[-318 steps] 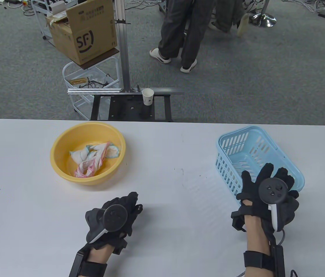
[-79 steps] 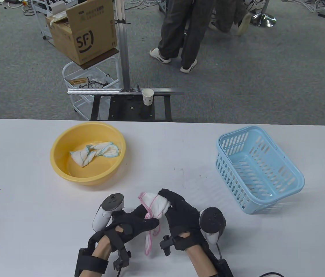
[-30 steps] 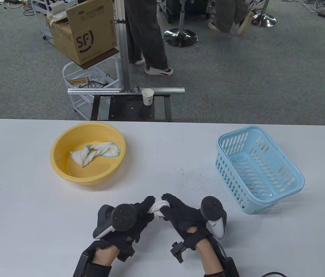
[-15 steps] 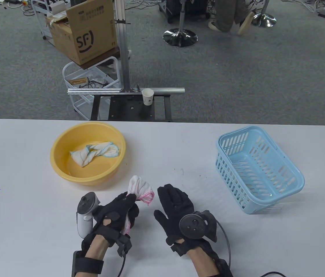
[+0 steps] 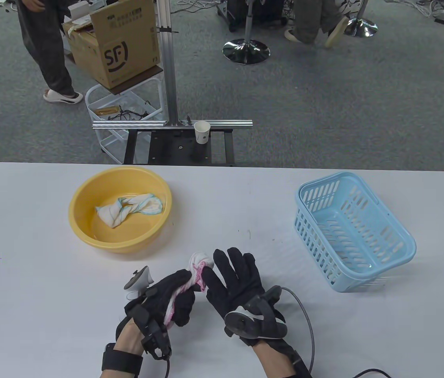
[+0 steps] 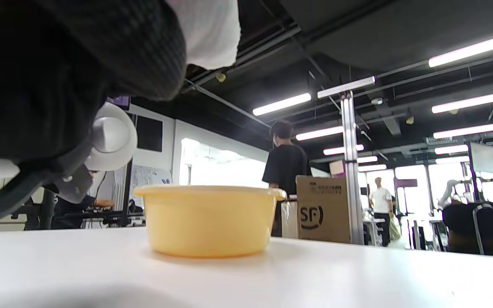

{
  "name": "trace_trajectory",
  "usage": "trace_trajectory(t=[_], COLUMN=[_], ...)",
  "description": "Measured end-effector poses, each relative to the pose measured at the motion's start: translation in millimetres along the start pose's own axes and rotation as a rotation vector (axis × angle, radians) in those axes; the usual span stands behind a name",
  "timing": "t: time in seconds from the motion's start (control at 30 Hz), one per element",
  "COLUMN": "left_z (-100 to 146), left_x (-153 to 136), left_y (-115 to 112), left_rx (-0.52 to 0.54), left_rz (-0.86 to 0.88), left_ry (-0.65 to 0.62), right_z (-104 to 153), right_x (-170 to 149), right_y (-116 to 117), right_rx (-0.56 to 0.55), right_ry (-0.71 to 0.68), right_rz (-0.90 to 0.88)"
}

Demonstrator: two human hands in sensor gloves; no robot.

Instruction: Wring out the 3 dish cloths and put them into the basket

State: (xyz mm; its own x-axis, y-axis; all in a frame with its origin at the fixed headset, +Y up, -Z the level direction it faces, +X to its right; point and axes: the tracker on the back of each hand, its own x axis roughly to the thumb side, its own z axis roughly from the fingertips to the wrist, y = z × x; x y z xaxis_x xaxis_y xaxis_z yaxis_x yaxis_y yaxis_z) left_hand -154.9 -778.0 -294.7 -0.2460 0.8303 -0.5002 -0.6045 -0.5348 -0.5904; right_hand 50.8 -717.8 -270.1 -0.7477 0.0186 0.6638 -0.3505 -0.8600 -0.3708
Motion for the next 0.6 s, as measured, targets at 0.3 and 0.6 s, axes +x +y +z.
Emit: trace_trajectory(t=[0.3, 0.6], left_z=[-11.4, -10.9], left_x=[-5.6, -3.0], left_y=[-23.4, -22.5], left_rx=[-0.244, -0.225], left_rz=[-0.18, -0.252], left_ry=[0.146, 0.135], right_z=[2.0, 1.8], right_x=[5.3, 3.7], right_y=[-12.1, -20.6], right_rx=[-0.184, -0.261], right_ry=[-0.125, -0.128], right_rz=[0.04, 0.03])
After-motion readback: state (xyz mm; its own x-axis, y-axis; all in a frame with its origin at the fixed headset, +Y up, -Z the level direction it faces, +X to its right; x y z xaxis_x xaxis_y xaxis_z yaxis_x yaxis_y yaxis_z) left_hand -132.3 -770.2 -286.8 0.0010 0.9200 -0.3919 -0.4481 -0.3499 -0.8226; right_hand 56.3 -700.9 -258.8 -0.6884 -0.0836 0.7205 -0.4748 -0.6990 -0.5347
